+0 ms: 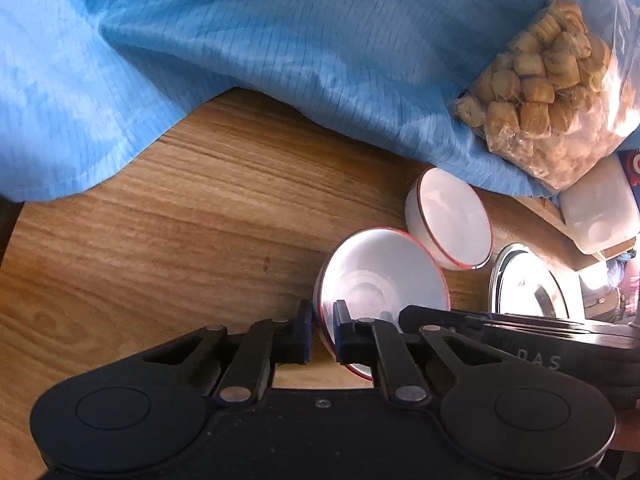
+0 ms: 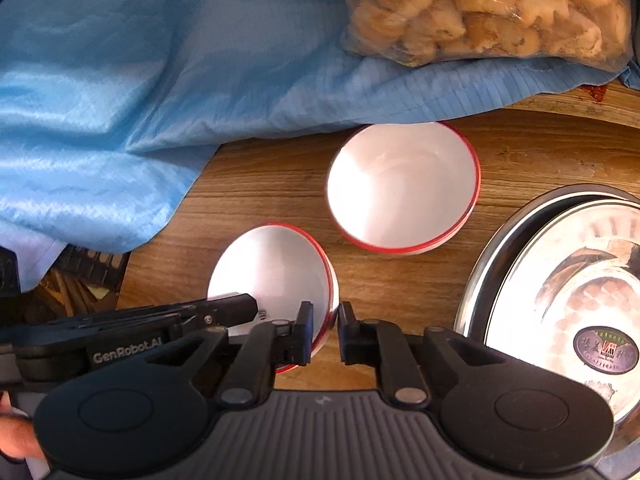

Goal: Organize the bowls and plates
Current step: 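Lift the white bowl with both grippers and lower it into the steel bowl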

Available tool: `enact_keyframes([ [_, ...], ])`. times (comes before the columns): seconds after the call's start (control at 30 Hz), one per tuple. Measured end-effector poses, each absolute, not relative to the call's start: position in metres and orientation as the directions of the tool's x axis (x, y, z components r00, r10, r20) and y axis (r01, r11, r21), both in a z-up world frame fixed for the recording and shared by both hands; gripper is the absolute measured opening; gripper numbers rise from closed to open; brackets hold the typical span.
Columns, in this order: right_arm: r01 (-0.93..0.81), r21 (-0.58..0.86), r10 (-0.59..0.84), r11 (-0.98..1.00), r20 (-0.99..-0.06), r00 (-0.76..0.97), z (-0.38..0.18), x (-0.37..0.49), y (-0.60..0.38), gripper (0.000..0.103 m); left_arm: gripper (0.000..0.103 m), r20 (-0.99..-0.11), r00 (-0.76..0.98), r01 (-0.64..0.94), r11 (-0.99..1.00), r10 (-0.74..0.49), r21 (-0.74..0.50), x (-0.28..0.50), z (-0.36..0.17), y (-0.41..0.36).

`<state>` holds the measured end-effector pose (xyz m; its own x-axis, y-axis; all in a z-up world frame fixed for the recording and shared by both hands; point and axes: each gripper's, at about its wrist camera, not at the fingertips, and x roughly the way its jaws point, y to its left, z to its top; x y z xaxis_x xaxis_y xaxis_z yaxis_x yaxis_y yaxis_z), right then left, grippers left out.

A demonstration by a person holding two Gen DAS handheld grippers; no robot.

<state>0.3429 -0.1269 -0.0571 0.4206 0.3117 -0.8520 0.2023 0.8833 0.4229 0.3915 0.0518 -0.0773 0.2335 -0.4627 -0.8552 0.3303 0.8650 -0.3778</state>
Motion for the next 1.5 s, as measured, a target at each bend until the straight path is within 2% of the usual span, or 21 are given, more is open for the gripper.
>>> enact_keyframes([
  [0.43,0.095,0.464,0.366,0.881,-0.794,0.485,-0.015,0.305,-0.136,0.014,0.009,-0.809,0.350,0.362,0.865,-0.472,-0.347,0.346,-0.036,0.063],
  [0.83,0.060,0.460,0.361,0.886,-0.764,0.535,0.012,0.266,-0.160,0.014,0.010,-0.782,0.396,0.417,0.853,-0.482,-0.314,0.308,-0.011,0.039],
  [1.5,0.073,0.480,0.393,0.874,-0.788,0.474,-0.001,0.210,-0.177,0.015,0.010,-0.833,0.313,0.461,0.840,-0.456,-0.287,0.261,-0.020,0.019],
])
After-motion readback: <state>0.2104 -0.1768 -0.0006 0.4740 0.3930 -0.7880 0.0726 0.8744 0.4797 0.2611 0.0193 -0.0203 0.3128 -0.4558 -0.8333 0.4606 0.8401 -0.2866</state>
